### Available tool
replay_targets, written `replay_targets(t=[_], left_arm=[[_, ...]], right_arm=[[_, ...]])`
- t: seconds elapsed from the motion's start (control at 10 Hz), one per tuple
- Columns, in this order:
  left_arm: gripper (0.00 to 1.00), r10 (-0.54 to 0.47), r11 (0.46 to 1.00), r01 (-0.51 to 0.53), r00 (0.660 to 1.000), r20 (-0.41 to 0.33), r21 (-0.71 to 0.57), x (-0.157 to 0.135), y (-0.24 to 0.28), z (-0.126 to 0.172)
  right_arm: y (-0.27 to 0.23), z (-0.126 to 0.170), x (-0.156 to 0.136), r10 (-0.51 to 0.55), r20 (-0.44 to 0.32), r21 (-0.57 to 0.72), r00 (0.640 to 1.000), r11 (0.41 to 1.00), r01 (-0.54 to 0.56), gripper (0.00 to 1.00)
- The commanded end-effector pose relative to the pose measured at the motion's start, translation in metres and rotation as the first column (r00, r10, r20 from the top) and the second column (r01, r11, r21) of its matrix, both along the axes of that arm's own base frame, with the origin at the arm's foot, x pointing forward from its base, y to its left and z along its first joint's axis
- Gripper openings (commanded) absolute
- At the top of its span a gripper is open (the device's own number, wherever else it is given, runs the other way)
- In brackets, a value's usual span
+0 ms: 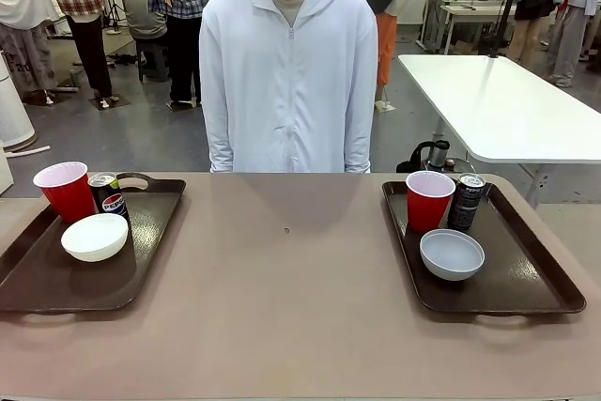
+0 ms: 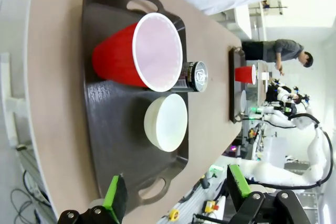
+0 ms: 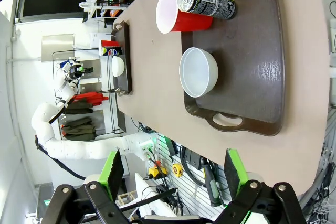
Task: Prepare tableware on both trays.
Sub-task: Pick up a Picnic Bowl from the table and place it on a Handle tray.
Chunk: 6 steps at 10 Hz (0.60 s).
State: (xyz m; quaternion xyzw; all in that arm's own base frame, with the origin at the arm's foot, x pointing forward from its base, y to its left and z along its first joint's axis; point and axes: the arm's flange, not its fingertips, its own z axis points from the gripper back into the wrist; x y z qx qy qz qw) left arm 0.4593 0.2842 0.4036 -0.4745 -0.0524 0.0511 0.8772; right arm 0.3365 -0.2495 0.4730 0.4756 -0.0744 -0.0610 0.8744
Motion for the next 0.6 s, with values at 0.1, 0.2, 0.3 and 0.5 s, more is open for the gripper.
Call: replay_targets(t=[0.1, 0.2, 0.3, 0.5], left_arm=[[1.00, -0.010, 1.000, 0.010, 1.000, 0.016, -0.011, -0.0023, -0.0004, 0.0002], [1.00, -0.010, 1.000, 0.010, 1.000, 0.016, -0.011, -0.0023, -0.0004, 0.0002], [1.00, -0.010, 1.000, 0.010, 1.000, 0.016, -0.011, -0.0023, -0.0004, 0.0002], [1.00, -0.010, 1.000, 0.010, 1.000, 0.016, -0.011, -0.0023, -0.0004, 0.0002]], right_arm=[[-0.0005, 0.0000, 0.0004, 0.006, 0.015, 0.012, 1.000, 1.000, -0.006, 1.00], [-0.0005, 0.0000, 0.0004, 0.006, 0.015, 0.012, 1.000, 1.000, -0.006, 1.00], [-0.0005, 0.0000, 0.0004, 0.006, 0.015, 0.012, 1.000, 1.000, -0.006, 1.00], [-0.0005, 0.0000, 0.0004, 0.006, 0.015, 0.012, 1.000, 1.000, -0.006, 1.00]])
